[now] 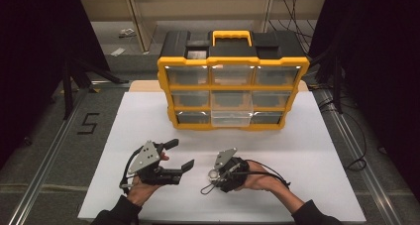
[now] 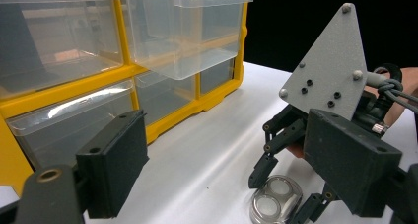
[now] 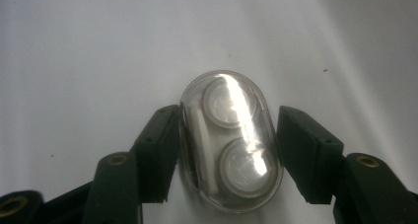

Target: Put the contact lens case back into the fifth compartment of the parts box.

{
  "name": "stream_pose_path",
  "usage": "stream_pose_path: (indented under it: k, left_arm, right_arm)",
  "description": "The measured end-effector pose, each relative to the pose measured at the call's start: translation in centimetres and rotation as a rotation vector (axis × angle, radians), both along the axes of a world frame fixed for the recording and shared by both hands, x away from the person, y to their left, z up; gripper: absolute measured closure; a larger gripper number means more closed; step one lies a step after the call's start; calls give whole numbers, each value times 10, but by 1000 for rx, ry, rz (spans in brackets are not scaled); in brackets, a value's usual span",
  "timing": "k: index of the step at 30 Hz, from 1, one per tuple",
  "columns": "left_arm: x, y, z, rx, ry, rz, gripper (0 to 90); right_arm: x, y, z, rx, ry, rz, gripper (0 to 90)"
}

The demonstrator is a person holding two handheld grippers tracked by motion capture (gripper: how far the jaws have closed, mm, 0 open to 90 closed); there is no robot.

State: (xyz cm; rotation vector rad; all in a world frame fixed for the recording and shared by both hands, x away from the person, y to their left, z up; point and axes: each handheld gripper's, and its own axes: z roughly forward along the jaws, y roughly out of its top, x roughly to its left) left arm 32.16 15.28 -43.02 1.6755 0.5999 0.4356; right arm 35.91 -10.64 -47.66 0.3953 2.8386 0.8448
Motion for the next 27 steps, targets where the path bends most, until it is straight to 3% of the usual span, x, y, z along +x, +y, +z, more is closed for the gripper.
stream_pose_path:
  k: [4, 27]
  left_arm:
    - [0, 0, 0, 0, 0, 0, 166]
    - [0, 0, 0, 7, 1, 1, 166]
  right_arm:
    - [0, -1, 1, -4, -1, 2, 489]
    - [-4, -5, 11, 30, -79, 2, 495]
